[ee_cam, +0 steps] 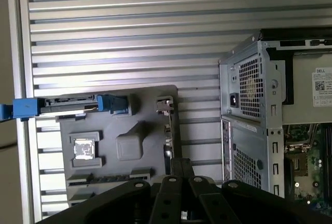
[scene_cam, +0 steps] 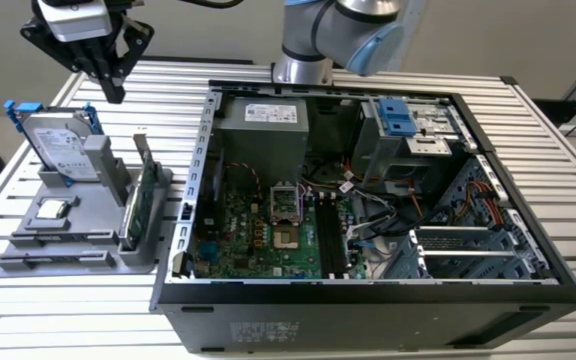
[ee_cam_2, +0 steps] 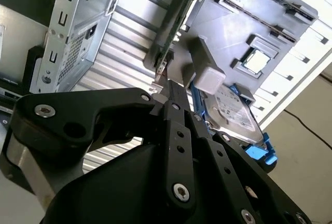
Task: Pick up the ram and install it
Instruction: 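Reach for the ram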
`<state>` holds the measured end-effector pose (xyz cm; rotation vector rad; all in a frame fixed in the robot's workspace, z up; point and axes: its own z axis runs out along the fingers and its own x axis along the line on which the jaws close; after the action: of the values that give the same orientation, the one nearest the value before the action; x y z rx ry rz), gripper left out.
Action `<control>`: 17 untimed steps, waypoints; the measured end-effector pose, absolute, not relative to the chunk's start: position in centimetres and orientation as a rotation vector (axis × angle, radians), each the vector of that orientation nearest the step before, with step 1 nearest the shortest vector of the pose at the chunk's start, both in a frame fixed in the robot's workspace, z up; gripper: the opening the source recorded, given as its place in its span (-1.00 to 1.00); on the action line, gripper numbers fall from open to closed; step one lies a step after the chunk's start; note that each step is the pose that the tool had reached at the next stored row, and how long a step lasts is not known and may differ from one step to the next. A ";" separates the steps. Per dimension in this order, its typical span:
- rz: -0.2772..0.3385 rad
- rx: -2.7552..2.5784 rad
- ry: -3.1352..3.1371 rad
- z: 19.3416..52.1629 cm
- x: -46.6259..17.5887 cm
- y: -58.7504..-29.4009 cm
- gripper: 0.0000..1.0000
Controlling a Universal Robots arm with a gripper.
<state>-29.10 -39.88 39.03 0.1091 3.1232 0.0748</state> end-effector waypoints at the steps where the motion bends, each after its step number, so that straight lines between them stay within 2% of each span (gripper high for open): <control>1: 0.075 0.109 3.123 39.0 -29.2 -39.9 -1.00; 17: 0.075 0.109 3.124 39.0 -30.9 -39.9 -1.00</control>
<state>-30.86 -39.88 39.03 0.1093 3.1245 0.0748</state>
